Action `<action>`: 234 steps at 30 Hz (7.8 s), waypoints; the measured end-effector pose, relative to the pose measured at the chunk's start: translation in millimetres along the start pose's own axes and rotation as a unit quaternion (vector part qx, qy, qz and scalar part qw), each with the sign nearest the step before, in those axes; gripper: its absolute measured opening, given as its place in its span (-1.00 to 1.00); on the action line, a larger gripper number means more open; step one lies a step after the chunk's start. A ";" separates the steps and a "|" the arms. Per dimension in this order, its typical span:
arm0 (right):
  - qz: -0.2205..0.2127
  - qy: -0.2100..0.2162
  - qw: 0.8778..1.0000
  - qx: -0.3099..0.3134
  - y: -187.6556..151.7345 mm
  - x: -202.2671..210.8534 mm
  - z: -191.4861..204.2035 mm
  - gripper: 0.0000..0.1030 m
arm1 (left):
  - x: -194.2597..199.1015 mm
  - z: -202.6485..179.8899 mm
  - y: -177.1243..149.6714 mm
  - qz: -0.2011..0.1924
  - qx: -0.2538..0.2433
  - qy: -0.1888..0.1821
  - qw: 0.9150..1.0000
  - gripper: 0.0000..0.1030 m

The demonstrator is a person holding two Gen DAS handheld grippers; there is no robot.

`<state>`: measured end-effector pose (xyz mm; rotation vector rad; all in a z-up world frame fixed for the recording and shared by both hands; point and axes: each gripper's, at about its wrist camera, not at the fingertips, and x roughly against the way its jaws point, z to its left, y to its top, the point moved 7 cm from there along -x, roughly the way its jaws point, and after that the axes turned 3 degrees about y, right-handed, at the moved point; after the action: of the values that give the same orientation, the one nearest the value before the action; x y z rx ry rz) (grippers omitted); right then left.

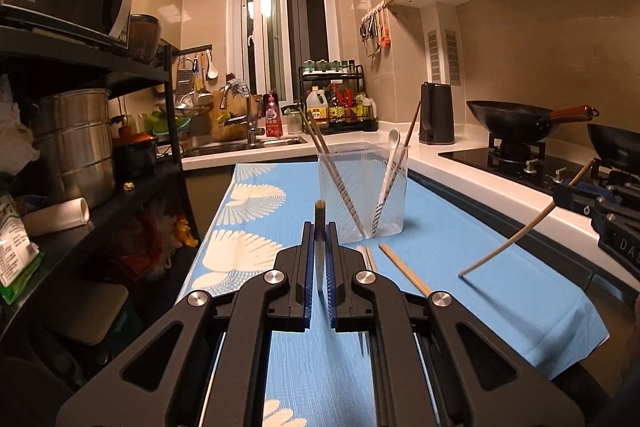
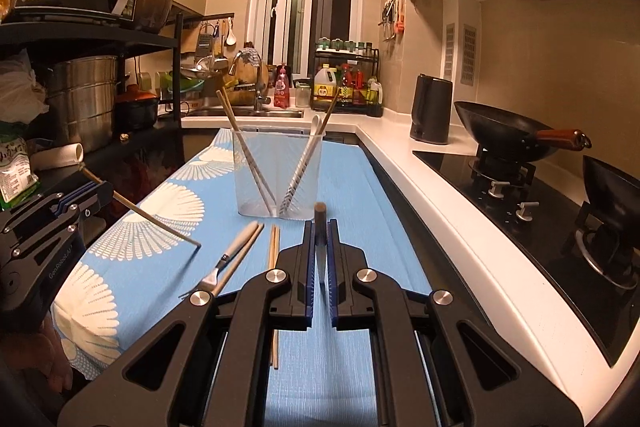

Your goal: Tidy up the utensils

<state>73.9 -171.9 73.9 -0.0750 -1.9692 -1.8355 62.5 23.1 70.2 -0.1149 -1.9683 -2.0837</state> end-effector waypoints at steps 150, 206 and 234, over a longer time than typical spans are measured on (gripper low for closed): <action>0.180 0.035 0.981 -0.063 -122.4 -86.3 -1.5 -0.90 | -93.1 -32.4 -119.3 0.258 0.036 -0.053 0.964 -0.57; 0.160 0.049 0.982 -0.089 -127.4 -79.6 1.5 -0.88 | -60.9 -12.4 -128.9 0.206 0.016 -0.004 0.978 -0.90; 0.152 0.045 0.984 -0.085 -127.0 -78.3 0.3 -0.88 | -82.7 -22.2 -119.4 0.186 0.025 0.016 0.982 -0.72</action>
<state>101.8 -166.2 -72.5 -0.3221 -1.6334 -1.7664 114.9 17.6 -66.9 -0.4034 -1.8133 -1.7828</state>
